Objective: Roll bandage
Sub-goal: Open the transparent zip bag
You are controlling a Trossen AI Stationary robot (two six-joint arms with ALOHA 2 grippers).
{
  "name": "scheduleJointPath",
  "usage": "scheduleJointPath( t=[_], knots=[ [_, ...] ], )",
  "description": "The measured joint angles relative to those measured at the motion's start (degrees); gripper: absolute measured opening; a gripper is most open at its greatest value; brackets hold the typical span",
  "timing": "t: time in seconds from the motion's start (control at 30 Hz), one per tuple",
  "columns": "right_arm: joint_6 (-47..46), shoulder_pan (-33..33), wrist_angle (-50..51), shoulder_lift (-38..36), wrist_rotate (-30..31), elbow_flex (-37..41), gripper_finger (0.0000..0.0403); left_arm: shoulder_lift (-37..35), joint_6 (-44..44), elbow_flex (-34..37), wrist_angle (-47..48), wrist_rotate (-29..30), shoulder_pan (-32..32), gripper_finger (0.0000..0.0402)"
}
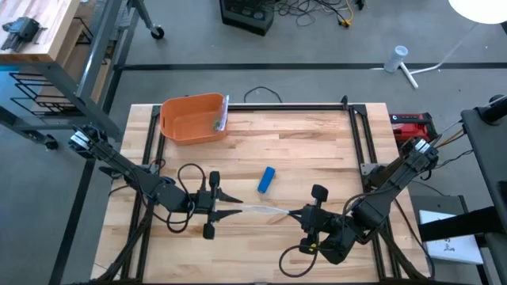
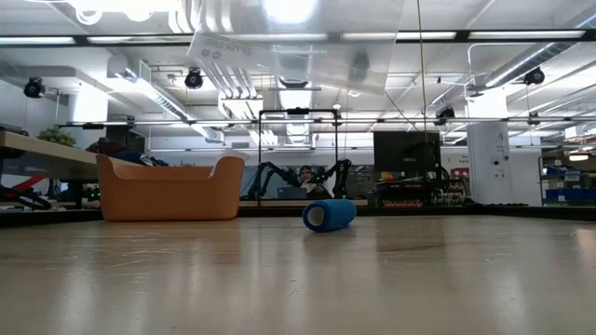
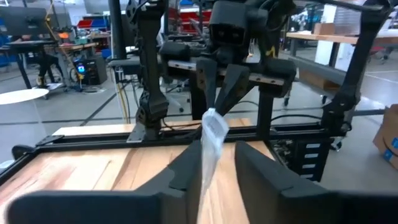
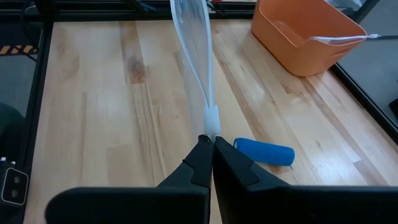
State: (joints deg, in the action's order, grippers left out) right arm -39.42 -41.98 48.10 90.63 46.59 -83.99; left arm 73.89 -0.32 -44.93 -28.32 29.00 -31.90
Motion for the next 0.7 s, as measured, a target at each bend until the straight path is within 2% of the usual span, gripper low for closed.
scheduleJointPath(
  t=[0.3,0.5,0.7],
  knots=[
    [0.0,0.0,-0.02,0.0,0.02,0.0,0.0002,0.0,0.02,0.02,-0.45,-0.02,0.02,0.0005],
    [0.0,0.2,-0.27,0.02,0.01,0.0,0.0002,0.44,0.0,0.07,-0.62,-1.85,0.07,0.0002],
    [1.4,1.65,-3.27,0.02,0.13,0.0,0.0002,4.2,2.01,0.07,-3.27,-4.53,0.26,0.0001]
  ],
)
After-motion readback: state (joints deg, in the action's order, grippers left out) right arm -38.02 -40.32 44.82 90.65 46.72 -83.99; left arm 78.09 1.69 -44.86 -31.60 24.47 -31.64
